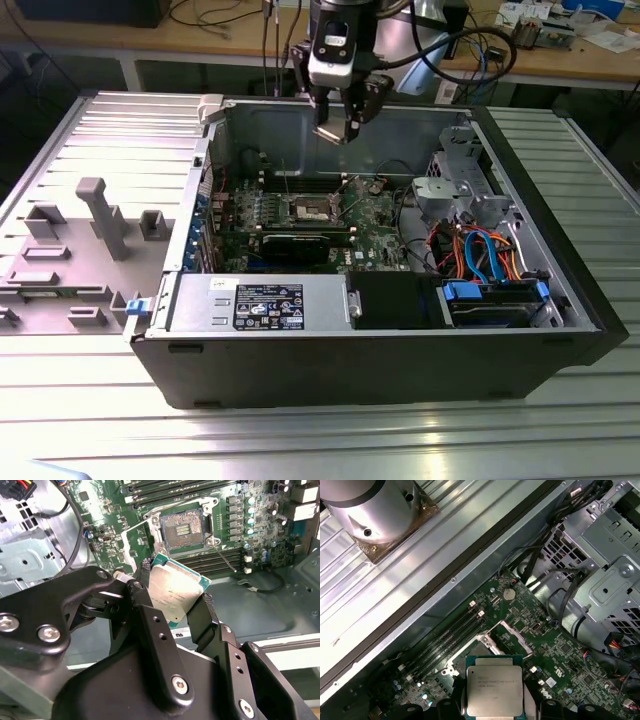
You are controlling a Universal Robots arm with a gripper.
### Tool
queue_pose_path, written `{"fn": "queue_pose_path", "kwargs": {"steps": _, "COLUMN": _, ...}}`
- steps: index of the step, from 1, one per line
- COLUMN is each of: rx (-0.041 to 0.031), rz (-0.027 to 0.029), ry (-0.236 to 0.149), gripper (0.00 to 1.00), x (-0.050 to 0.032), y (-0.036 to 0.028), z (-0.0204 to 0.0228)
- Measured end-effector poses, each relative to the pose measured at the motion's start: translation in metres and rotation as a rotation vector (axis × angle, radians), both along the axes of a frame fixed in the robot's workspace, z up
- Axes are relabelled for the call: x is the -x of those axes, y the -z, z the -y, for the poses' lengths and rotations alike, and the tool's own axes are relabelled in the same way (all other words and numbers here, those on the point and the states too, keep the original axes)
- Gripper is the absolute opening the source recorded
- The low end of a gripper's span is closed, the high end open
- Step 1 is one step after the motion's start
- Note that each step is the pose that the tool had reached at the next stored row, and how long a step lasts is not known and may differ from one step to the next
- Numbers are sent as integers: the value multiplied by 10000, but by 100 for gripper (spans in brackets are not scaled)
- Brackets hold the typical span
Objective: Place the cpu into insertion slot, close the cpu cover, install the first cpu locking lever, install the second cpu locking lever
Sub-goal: 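Place the cpu into insertion slot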
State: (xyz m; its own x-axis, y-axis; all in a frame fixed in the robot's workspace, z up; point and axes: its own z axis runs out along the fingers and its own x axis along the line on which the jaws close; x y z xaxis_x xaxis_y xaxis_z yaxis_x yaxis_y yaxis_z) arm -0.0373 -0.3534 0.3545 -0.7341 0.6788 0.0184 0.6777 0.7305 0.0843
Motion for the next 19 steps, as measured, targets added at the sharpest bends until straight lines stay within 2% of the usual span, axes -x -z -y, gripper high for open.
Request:
{"fn": "queue_pose_path", "kwargs": {"steps": 5, "rx": 0, "rz": -22, "ry": 491, "gripper": 54, "x": 0, "y": 31, "z": 0}}
{"fn": "queue_pose_path", "kwargs": {"steps": 8, "rx": 1, "rz": -66, "ry": 739, "gripper": 54, "x": 1, "y": 49, "z": 0}}
{"fn": "queue_pose_path", "kwargs": {"steps": 19, "rx": 2, "rz": -73, "ry": 774, "gripper": 54, "x": 0, "y": 51, "z": 0}}
